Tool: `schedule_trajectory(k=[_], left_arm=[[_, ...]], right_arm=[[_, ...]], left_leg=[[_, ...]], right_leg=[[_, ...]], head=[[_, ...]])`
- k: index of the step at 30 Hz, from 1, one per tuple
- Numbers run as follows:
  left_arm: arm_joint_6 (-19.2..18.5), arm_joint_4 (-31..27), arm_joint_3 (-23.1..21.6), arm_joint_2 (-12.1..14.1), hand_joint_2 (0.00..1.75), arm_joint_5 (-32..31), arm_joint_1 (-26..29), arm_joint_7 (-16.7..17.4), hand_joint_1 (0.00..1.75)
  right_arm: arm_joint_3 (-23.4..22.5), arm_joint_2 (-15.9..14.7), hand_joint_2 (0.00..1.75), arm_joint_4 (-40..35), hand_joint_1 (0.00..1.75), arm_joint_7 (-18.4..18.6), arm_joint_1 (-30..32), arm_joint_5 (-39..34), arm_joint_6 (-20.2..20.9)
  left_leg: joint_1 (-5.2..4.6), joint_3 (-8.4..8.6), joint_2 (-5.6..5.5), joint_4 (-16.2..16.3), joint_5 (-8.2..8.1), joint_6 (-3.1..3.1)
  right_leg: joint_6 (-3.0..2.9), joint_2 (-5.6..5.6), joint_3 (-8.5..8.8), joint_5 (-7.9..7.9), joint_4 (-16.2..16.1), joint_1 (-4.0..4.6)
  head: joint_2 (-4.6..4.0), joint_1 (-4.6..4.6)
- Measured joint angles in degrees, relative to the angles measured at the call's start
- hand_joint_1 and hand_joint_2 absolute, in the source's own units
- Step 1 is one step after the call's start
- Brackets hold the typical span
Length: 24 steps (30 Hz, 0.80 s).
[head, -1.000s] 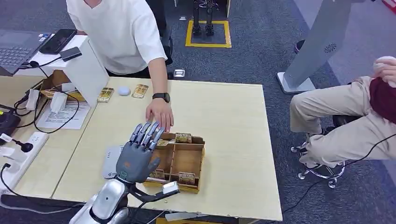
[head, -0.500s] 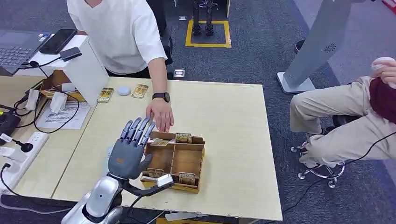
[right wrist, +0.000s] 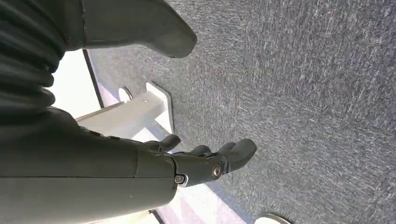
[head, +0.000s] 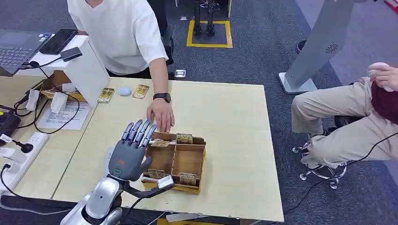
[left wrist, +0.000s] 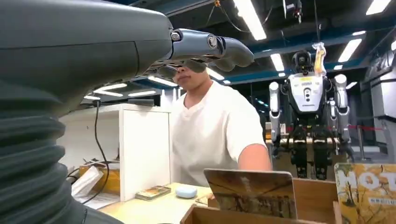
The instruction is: Pass the card to the sensor for recognition and then transmit it.
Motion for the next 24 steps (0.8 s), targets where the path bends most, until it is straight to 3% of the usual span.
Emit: schedule_trajectory(k=[14,24], left_arm=[[-2.69,0.11,0.00,0.28,1.75,1.60,-0.02,-0.37,0.00],[-3.50,2.69,0.00,-0.88,1.75,1.51,0.69,1.90,0.00]], right_arm=[[0.00,0.02,1.75,0.04,0.00,0.17,-0.02,0.31,0.02],[0.00,0.02,1.75,0.04,0.00,1.03,-0.02,1.09,0.02]], left_leg=[[0.00,0.00,0.00,0.00,0.00,0.00],[0.00,0.00,0.00,0.00,0.00,0.00]], right_leg=[[0.00,0.00,0.00,0.00,0.00,0.00],[0.00,0.00,0.00,0.00,0.00,0.00]], head=[[-0.02,-0.02],[-0.02,0.00]])
